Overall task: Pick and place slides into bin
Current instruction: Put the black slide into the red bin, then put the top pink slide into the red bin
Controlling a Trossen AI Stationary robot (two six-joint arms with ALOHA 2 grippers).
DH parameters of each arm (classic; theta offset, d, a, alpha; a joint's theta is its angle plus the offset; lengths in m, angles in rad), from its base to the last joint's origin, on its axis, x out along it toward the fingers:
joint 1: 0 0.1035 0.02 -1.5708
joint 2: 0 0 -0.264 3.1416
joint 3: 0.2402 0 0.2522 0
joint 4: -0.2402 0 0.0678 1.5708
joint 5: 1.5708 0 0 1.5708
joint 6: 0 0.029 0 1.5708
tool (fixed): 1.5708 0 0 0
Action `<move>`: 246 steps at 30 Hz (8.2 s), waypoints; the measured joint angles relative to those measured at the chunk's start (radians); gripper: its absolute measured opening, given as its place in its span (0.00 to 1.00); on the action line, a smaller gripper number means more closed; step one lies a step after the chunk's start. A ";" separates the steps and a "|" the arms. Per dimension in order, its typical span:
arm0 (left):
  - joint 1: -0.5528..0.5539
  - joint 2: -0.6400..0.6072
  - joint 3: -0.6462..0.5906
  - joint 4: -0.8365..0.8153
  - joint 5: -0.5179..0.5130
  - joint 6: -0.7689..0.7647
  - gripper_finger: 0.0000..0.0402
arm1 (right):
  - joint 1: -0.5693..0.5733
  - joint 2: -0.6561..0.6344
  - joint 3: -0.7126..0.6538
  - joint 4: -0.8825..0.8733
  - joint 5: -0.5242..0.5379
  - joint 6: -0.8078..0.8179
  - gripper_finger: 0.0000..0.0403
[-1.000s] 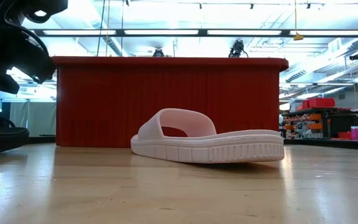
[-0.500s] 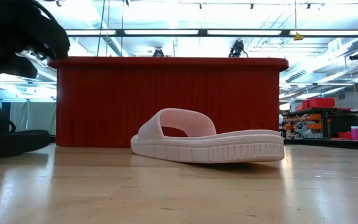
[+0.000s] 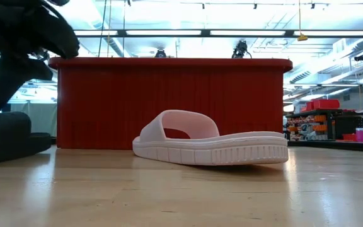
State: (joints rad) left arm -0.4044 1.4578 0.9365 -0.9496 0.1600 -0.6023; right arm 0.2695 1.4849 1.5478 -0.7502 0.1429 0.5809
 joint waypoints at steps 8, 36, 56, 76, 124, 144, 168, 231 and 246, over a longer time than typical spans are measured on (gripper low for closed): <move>0.028 0.000 0.061 -0.048 -0.008 -0.014 0.56 | 0.000 0.000 0.000 0.000 0.000 -0.006 0.37; 0.074 -0.001 -0.081 0.140 0.123 -0.021 0.14 | 0.000 0.000 0.000 -0.001 0.000 -0.027 0.37; 0.078 0.000 0.788 -0.257 -0.312 -0.283 0.03 | 0.000 -0.086 0.000 0.021 0.006 -0.023 0.37; 0.748 0.011 0.714 -0.058 -0.376 -0.225 0.03 | -0.041 -0.237 0.000 0.016 0.286 -0.186 0.37; 1.074 -0.034 0.445 0.226 0.085 -0.122 0.44 | -0.024 -0.223 0.001 -0.060 0.099 0.011 0.37; 0.571 -0.033 1.016 0.060 0.163 -0.041 0.30 | 0.109 0.327 0.000 -0.161 0.232 -0.312 0.37; 0.275 -0.032 1.015 0.188 0.114 -0.093 0.15 | 0.005 0.613 0.000 0.168 0.367 -0.476 0.31; 0.660 -0.066 1.014 0.325 0.062 0.275 0.04 | -0.879 0.572 -0.001 0.680 -0.054 -0.926 0.02; 0.705 -0.056 1.014 0.315 0.062 0.320 0.05 | -0.883 0.627 0.000 0.764 -0.101 -0.891 0.23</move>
State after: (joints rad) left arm 0.3008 1.4017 1.9507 -0.6342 0.2225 -0.2825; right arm -0.6133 2.1122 1.5478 0.0143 0.0416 -0.3100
